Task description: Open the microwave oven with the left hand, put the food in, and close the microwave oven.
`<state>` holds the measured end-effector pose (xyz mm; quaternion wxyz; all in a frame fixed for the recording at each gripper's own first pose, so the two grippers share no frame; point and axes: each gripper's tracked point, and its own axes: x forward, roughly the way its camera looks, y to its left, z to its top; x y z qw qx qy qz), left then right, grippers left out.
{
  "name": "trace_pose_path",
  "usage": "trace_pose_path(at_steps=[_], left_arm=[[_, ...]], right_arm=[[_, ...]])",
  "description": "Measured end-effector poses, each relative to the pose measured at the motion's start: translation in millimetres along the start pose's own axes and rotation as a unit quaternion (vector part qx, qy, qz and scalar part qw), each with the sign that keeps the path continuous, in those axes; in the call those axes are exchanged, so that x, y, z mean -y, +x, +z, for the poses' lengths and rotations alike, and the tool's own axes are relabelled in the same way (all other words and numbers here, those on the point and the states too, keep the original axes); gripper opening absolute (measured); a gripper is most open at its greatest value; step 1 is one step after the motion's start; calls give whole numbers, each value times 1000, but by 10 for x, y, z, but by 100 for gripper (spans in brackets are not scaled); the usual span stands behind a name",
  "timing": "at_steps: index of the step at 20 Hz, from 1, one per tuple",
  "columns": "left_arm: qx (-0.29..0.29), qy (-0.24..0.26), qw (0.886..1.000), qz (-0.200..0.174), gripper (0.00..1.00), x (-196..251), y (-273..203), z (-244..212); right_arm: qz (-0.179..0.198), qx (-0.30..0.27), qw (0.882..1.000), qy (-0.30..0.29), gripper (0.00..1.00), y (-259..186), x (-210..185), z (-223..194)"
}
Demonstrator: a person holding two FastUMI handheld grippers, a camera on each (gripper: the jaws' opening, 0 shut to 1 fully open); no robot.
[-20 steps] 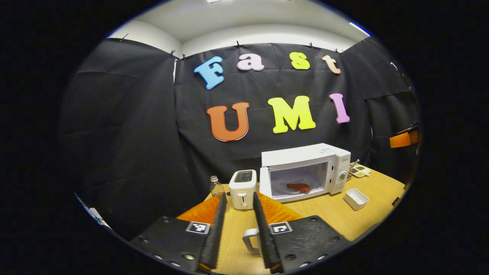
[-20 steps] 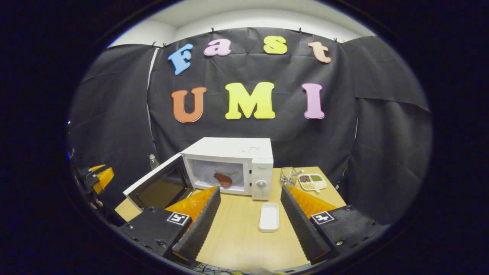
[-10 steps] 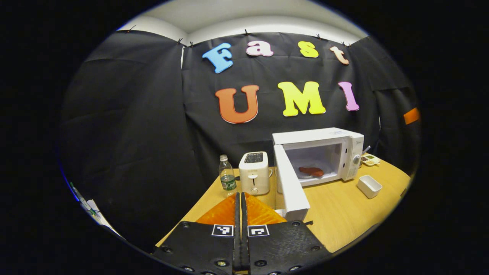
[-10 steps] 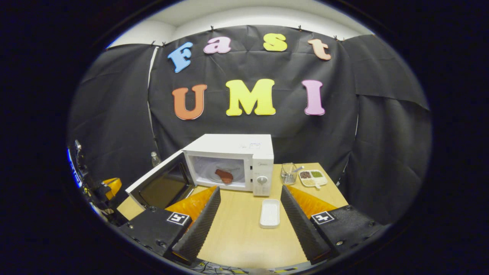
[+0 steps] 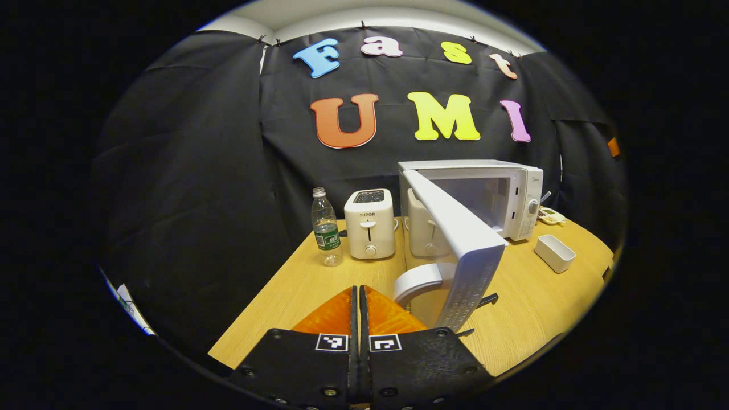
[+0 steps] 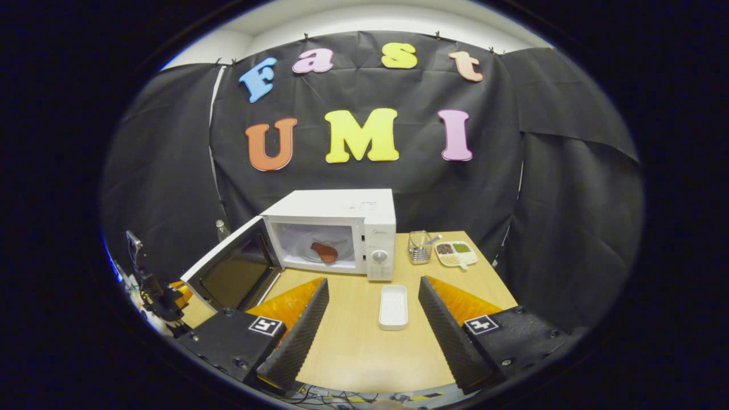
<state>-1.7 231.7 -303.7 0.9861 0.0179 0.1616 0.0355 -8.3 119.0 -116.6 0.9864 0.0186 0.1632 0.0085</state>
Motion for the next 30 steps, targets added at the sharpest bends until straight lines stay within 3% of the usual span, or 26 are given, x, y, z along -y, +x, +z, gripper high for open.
trace_pose_path(at_steps=[1, 2, 3, 5, 6, 7, 8, 9, 10, 11, 13, 14, 15, 16, 18, 19, 20, 22, 23, 24, 25, 26, 27, 28, 30], left_arm=[[-3, -2, 1000, -3, 0, 19, 15, -14], [-5, -6, 1000, -6, 0, 55, 31, -31], [-6, -7, 1000, -9, 0, 103, 22, -36], [-3, -3, 1000, -11, 0, 194, 21, -12], [-4, -4, 1000, -14, 0, 269, 31, -10], [-3, -6, 1000, -17, 0, 351, 37, -3], [-3, -7, 1000, -22, 0, 438, 39, 4], [-2, -7, 1000, -28, 0, 543, 42, 12], [-3, -4, 999, -34, 0, 641, 29, 10], [-2, -2, 999, -39, 0, 735, 32, 18], [-3, 2, 999, -53, 0, 951, 67, 42], [-1, 4, 998, -58, 0, 1061, 87, 74], [-1, 6, 998, -65, 0, 1181, 98, 106], [0, 7, 997, -70, 0, 1283, 135, 122], [3, 10, 996, -84, 0, 1495, 194, 177], [4, 11, 996, -90, 0, 1605, 224, 204], [6, 13, 995, -96, 0, 1711, 256, 227], [9, 17, 994, -109, 0, 1894, 327, 271], [11, 18, 993, -116, 0, 1998, 361, 302], [12, 21, 992, -122, 0, 2083, 405, 321], [13, 24, 992, -127, 0, 2159, 463, 346], [13, 26, 991, -132, 0, 2240, 531, 367], [16, 28, 990, -135, 0, 2315, 583, 403], [17, 27, 990, -139, 0, 2395, 637, 447], [21, 25, 989, -147, 0, 2535, 747, 515]], right_arm=[[2, -3, 1000, 3, 100, 6, -3, -17], [3, -6, 1000, 3, 90, 17, 0, -32], [3, -8, 1000, 3, 100, 22, 16, -44], [6, -7, 1000, 3, 100, 41, 44, -24], [8, -7, 1000, 2, 90, 51, 64, -20], [9, -7, 1000, 1, 100, 62, 91, -3], [11, -7, 1000, 0, 100, 68, 119, -1], [12, -7, 1000, -1, 91, 81, 149, 15], [12, -6, 1000, -2, 100, 94, 195, 23], [12, -6, 1000, -1, 90, 103, 239, 42], [12, -6, 1000, -3, 91, 122, 343, 56], [11, -6, 1000, -3, 100, 134, 396, 63], [10, -6, 1000, -3, 100, 146, 446, 70], [10, -7, 1000, -2, 91, 169, 507, 70], [8, -9, 1000, -1, 91, 195, 616, 73], [6, -8, 1000, -2, 100, 204, 674, 97], [5, -8, 1000, -2, 91, 210, 729, 105], [1, -6, 1000, 0, 91, 238, 849, 125], [-1, -6, 1000, 1, 100, 258, 902, 139], [-3, -6, 1000, 3, 91, 264, 948, 137], [-6, -7, 1000, 4, 90, 278, 1000, 157], [-9, -6, 1000, 6, 100, 296, 1046, 165], [-12, -7, 1000, 6, 91, 311, 1097, 167], [-14, -8, 1000, 5, 100, 334, 1145, 166], [-20, -9, 1000, 5, 100, 377, 1230, 179]])
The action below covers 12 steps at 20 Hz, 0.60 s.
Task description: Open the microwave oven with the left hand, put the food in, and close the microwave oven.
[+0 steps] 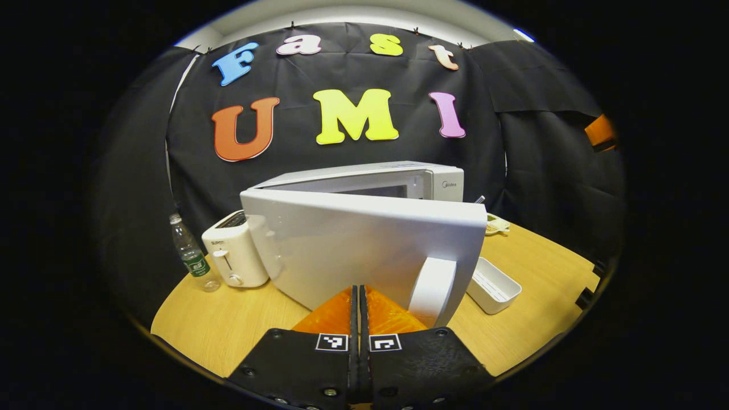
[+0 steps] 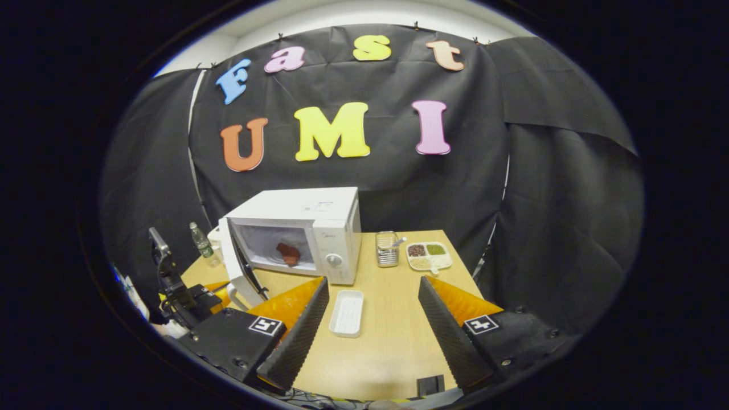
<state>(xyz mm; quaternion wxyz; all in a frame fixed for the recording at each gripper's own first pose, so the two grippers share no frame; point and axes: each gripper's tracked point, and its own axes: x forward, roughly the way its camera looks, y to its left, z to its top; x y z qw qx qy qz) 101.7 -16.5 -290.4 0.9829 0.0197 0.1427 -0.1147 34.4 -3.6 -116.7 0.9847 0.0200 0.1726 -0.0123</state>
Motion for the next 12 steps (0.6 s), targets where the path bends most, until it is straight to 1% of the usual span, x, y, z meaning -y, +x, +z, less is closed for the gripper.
trace_pose_path(at_steps=[5, 6, 7, 8, 12], left_arm=[[5, 4, 1000, -16, 0, 235, 322, 127], [5, 5, 1000, -18, 0, 269, 376, 148], [5, 4, 1000, -22, 0, 316, 437, 168], [4, 4, 1000, -24, 0, 358, 504, 182], [4, 6, 1000, -29, 0, 496, 773, 267]], right_arm=[[-8, -2, 1000, 8, 100, 150, 169, 43], [-10, -1, 1000, 9, 91, 170, 197, 52], [-11, 1, 1000, 10, 91, 194, 231, 78], [-13, 1, 1000, 12, 100, 207, 258, 74], [-14, 1, 1000, 11, 100, 287, 371, 105]])
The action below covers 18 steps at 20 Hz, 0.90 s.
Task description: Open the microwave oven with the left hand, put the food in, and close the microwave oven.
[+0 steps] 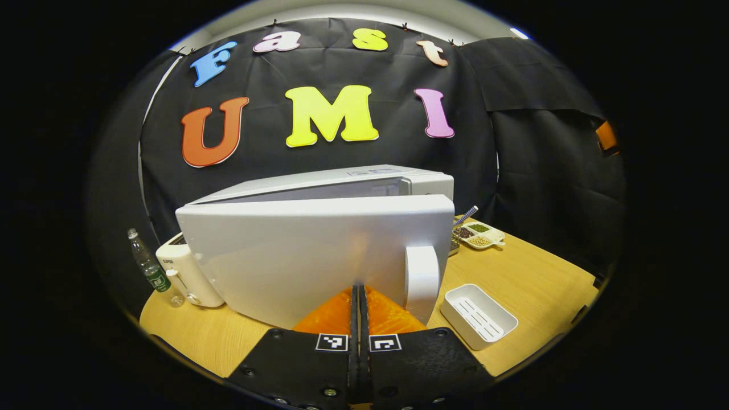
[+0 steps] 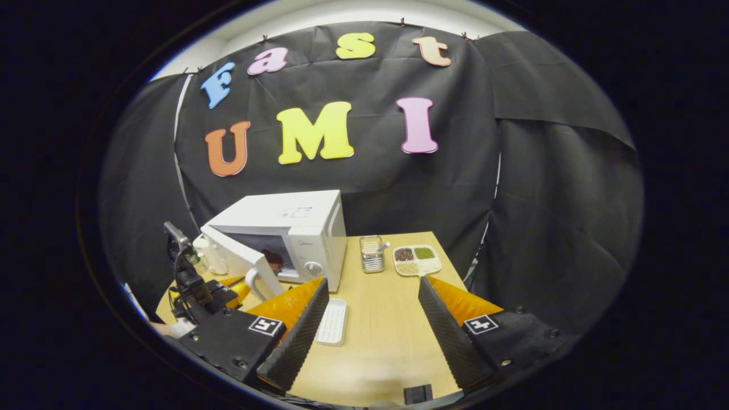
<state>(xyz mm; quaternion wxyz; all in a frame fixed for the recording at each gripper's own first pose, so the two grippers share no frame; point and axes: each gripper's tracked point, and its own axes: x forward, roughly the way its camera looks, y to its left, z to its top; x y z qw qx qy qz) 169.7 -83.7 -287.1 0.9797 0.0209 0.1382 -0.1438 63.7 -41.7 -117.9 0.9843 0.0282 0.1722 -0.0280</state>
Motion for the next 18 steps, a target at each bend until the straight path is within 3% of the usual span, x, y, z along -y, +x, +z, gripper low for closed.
trace_pose_path(at_steps=[1, 2, 3, 4, 5, 11, 12, 13, 14, 15, 16, 17, 18], left_arm=[[1, 1, 1000, -1, 0, 27, 92, 28], [0, 2, 1000, 0, 0, 30, 180, 52], [0, 2, 1000, 2, 0, 32, 248, 73], [0, -1, 1000, 4, 0, 41, 316, 95], [1, -3, 1000, 7, 0, 45, 389, 124], [-1, 1, 1000, 17, 0, 99, 689, 197], [1, 2, 1000, 18, 0, 100, 686, 200], [1, 2, 1000, 17, 0, 104, 694, 193], [2, 1, 1000, 17, 0, 114, 691, 197], [2, 2, 1000, 18, 0, 126, 698, 200], [3, 4, 1000, 19, 0, 123, 723, 203], [0, 6, 1000, 19, 0, 127, 742, 201], [4, 8, 1000, 19, 0, 121, 771, 218]], right_arm=[[-1, 0, 1000, -1, 91, 21, 30, 8], [0, -1, 1000, -1, 100, 34, 57, 12], [-1, -3, 1000, 0, 100, 47, 93, 4], [-2, -3, 1000, 0, 91, 52, 126, -6], [-4, -5, 1000, 0, 100, 59, 155, -4], [-12, -13, 1000, 2, 100, 147, 362, -20], [-12, -14, 1000, 3, 91, 168, 390, -29], [-12, -15, 1000, 2, 90, 181, 405, -30], [-12, -15, 1000, 3, 100, 198, 427, -17], [-10, -16, 1000, 3, 91, 216, 432, -12], [-10, -17, 1000, 3, 100, 227, 435, -14], [-7, -16, 1000, 3, 91, 238, 427, 2], [-6, -17, 1000, 2, 100, 246, 421, 3]])
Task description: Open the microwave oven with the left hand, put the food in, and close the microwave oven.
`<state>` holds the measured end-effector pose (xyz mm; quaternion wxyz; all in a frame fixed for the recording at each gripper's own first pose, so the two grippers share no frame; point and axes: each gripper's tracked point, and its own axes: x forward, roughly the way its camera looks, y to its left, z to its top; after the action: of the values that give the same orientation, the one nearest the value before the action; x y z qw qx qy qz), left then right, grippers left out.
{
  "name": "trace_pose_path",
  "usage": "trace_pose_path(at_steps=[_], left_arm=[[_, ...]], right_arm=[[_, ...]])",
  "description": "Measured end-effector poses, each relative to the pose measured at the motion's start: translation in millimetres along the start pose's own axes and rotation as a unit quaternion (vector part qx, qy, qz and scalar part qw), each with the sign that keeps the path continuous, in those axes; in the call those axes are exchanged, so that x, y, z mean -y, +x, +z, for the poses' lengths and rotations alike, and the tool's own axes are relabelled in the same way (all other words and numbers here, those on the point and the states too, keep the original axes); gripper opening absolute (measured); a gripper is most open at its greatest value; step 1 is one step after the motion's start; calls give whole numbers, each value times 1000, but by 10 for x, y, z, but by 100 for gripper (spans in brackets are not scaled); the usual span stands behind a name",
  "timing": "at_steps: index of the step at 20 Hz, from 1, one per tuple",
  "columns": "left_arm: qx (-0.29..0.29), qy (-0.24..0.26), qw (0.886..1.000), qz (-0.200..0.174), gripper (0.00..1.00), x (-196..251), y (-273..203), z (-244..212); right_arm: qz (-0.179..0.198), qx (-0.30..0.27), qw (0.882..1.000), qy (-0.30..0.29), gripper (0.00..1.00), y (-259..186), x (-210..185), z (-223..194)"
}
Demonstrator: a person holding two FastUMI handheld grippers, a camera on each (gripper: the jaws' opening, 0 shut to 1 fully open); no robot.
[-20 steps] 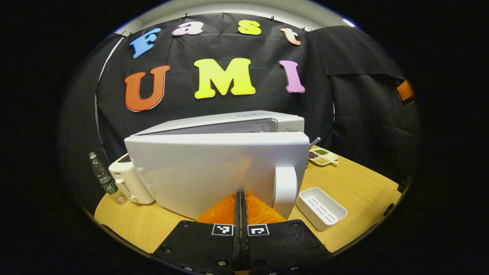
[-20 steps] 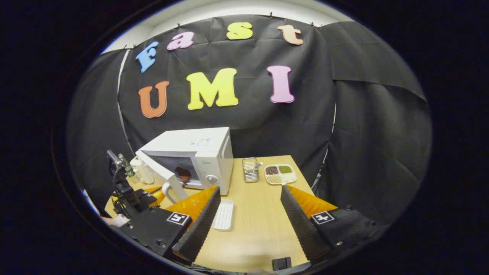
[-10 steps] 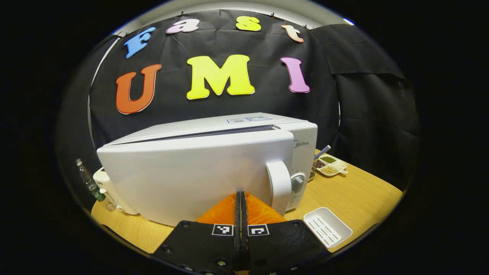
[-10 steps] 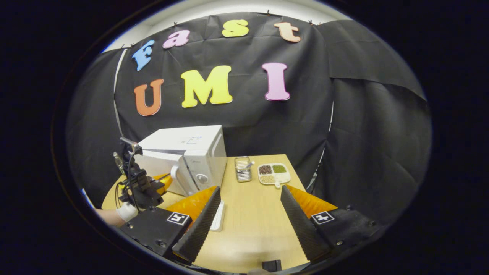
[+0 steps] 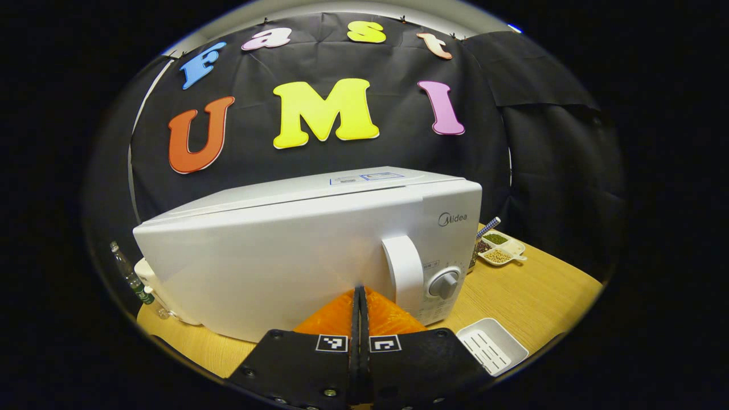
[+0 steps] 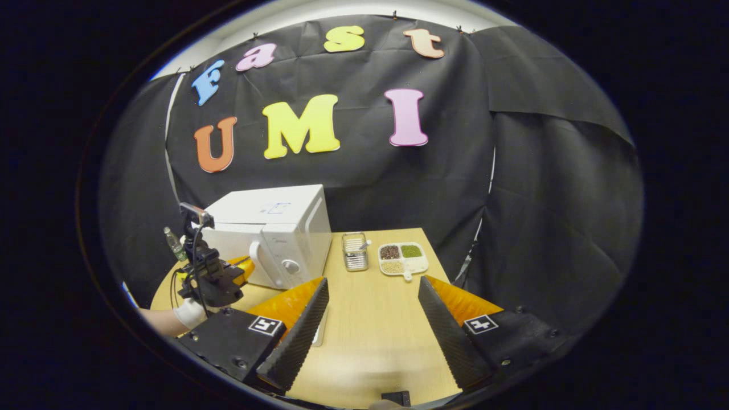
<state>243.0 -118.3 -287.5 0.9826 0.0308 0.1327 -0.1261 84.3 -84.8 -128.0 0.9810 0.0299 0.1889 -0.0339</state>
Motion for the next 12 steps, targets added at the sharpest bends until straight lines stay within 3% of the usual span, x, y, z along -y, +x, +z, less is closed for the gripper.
trace_pose_path(at_steps=[5, 6, 7, 8, 10, 11, 12], left_arm=[[-14, -11, 1000, 9, 0, 16, 22, -16], [-12, -10, 1000, 9, 0, 21, 1, -9], [-11, -7, 1000, 11, 0, 9, -29, 3], [-11, -2, 1000, 15, 0, -6, -63, 13], [-16, 11, 999, 31, 0, -91, -166, -8], [-16, 16, 999, 37, 0, -119, -240, -19], [-16, 22, 999, 46, 0, -157, -315, -18]], right_arm=[[9, 2, 1000, -1, 100, 8, -20, -25], [9, 3, 1000, -2, 91, 7, -19, -22], [8, 3, 1000, -2, 100, -4, -5, -19], [8, 4, 1000, -1, 91, -2, 6, -22], [9, 5, 1000, 0, 91, -3, 29, -39], [9, 5, 1000, 0, 100, -9, 45, -52], [10, 6, 1000, 1, 91, -6, 60, -68]])
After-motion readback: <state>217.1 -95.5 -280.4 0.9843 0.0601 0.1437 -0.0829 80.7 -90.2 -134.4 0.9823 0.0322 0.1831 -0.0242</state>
